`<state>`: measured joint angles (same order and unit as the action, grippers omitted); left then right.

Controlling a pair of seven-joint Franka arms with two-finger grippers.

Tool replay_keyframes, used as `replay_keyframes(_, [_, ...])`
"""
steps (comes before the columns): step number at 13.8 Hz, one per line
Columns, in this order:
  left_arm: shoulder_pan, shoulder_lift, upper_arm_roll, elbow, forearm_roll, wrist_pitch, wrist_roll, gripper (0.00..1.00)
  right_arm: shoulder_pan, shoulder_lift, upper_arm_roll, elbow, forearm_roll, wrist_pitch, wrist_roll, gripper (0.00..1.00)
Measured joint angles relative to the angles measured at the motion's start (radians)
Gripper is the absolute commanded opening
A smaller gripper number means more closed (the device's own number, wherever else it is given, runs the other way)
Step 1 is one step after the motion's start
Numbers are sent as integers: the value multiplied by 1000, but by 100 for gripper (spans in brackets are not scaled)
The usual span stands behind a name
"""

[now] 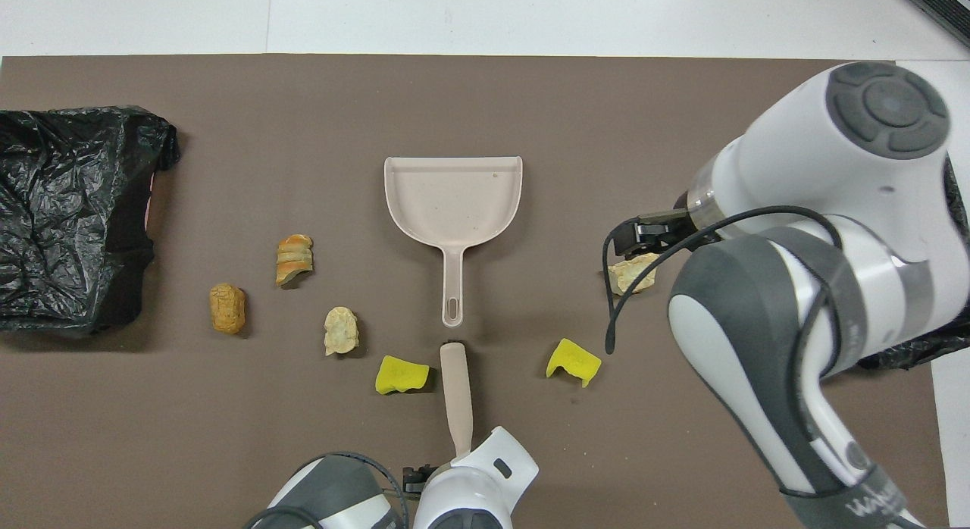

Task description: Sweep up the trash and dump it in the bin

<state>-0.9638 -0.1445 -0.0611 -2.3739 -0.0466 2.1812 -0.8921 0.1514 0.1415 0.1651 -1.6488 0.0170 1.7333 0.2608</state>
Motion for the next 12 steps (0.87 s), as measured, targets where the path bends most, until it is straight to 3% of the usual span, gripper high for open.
replay_keyframes(12, [-3,26,1,-38,-55,58,-10,75,151,82,-1,-32,-15,152,223,100])
